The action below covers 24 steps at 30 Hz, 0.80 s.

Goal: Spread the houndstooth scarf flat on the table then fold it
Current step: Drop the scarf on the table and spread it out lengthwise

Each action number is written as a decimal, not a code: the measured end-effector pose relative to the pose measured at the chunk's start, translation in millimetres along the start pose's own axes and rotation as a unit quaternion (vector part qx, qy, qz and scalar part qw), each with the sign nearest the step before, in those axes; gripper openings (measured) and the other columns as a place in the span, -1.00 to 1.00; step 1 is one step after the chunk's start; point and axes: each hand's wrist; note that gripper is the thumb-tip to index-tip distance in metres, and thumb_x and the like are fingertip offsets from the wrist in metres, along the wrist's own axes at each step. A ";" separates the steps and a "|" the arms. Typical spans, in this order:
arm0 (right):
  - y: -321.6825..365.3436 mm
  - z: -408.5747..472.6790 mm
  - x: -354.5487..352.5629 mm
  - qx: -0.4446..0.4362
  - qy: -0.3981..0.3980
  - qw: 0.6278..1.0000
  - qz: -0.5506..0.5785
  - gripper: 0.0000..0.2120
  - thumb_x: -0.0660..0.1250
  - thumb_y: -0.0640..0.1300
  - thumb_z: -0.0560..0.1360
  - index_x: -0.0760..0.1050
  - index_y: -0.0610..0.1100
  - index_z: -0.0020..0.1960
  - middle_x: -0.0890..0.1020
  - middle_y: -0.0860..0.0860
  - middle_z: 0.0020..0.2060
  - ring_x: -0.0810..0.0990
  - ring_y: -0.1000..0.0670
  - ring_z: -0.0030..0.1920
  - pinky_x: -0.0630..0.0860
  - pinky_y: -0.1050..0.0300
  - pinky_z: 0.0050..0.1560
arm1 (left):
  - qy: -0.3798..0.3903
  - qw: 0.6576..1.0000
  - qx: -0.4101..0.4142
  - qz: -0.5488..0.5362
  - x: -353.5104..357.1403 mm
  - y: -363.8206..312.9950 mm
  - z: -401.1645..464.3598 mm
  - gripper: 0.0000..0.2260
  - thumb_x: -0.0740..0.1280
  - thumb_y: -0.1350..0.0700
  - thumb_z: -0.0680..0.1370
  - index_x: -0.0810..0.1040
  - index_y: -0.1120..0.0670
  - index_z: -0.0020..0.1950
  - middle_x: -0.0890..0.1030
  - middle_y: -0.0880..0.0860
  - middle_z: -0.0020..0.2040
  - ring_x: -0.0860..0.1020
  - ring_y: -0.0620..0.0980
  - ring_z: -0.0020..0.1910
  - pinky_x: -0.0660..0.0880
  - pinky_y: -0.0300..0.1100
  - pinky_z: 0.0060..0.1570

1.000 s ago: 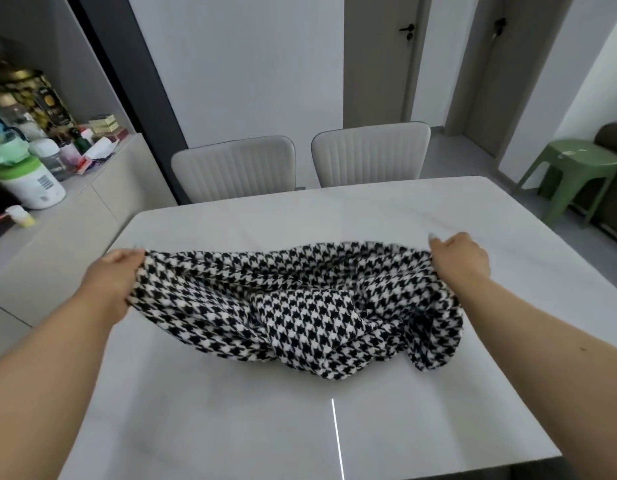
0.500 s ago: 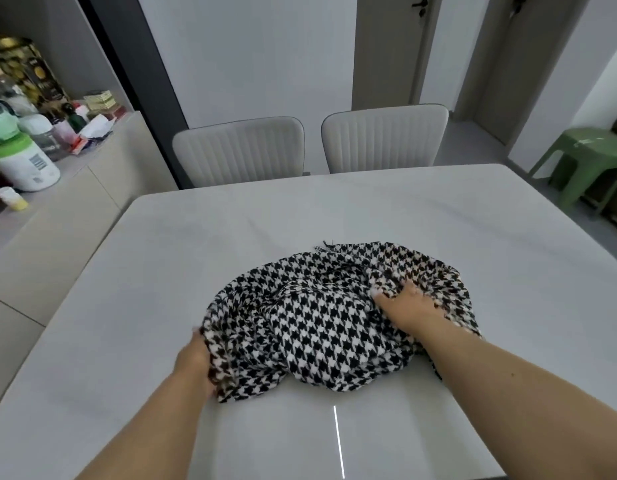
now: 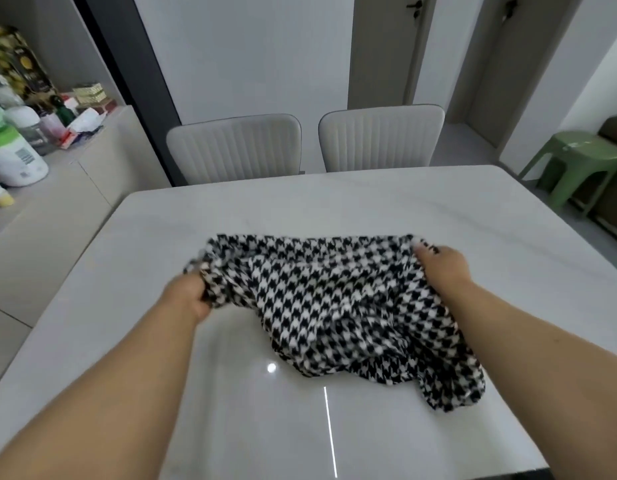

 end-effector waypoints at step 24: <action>29.5 -8.6 47.8 -0.110 0.152 0.974 -0.126 -0.35 -0.12 0.24 0.61 0.42 -0.21 0.34 0.50 -0.19 0.30 0.45 -0.19 0.29 0.32 -0.02 0.26 | 0.015 0.798 0.096 0.595 -30.4 6.2 19.6 -0.57 0.04 -0.18 0.64 0.46 0.16 0.01 0.50 0.10 -0.04 0.48 0.09 -0.02 0.39 -0.11 0.02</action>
Point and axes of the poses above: each hand's wrist, its own z-axis towards the middle knuckle, its own x-axis out of the palm, y = z × x
